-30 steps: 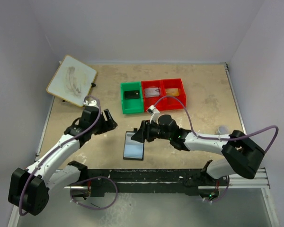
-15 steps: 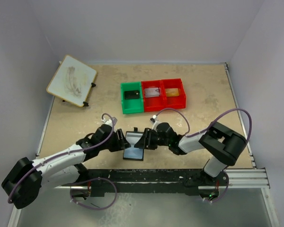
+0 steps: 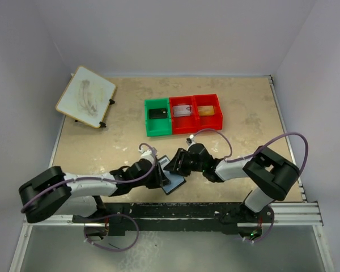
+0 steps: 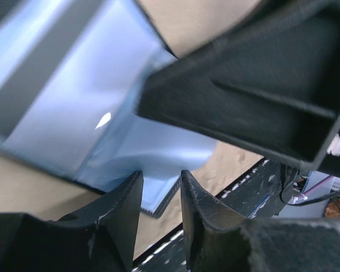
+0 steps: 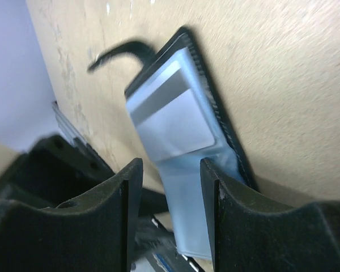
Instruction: Take the credit cards out of the card holder
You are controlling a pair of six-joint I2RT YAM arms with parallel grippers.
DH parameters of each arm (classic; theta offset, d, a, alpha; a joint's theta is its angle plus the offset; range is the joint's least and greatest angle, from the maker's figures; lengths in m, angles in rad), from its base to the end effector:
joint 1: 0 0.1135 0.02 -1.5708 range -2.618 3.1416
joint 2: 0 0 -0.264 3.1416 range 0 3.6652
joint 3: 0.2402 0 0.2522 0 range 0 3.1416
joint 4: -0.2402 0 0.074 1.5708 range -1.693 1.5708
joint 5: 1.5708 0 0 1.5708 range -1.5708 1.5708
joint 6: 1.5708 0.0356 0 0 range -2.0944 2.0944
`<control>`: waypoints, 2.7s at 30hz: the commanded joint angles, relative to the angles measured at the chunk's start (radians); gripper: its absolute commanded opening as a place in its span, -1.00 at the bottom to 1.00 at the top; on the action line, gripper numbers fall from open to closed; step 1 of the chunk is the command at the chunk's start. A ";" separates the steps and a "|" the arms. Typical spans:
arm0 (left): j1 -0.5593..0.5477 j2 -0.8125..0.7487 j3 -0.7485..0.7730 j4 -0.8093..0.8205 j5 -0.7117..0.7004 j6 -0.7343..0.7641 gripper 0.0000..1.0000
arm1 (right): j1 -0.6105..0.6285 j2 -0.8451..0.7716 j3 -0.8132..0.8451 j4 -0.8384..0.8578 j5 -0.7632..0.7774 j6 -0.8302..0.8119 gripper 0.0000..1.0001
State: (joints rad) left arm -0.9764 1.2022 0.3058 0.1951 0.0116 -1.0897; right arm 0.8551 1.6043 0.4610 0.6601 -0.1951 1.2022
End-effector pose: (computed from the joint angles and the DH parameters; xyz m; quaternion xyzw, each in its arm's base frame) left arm 0.1164 -0.1729 0.1352 -0.0489 0.9056 -0.3644 0.2112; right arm 0.1795 0.2169 0.1287 0.0974 0.8476 0.4841 0.1943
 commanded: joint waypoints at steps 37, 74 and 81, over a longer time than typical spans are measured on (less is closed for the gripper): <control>0.093 0.208 0.504 -0.354 -0.219 0.461 -0.14 | -0.001 -0.152 0.009 -0.108 0.153 0.083 -0.14; 0.093 0.397 0.467 -0.369 -0.105 0.537 -0.42 | -0.019 -0.015 -0.108 -0.056 0.313 0.411 -0.64; 0.093 0.396 0.478 -0.371 -0.100 0.533 -0.44 | -0.019 0.025 -0.145 0.066 0.272 0.410 -0.92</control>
State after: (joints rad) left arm -0.8799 1.5890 0.8047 -0.1501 -0.1501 -0.5335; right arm 0.8394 1.5951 0.3416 0.7376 0.0254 1.6165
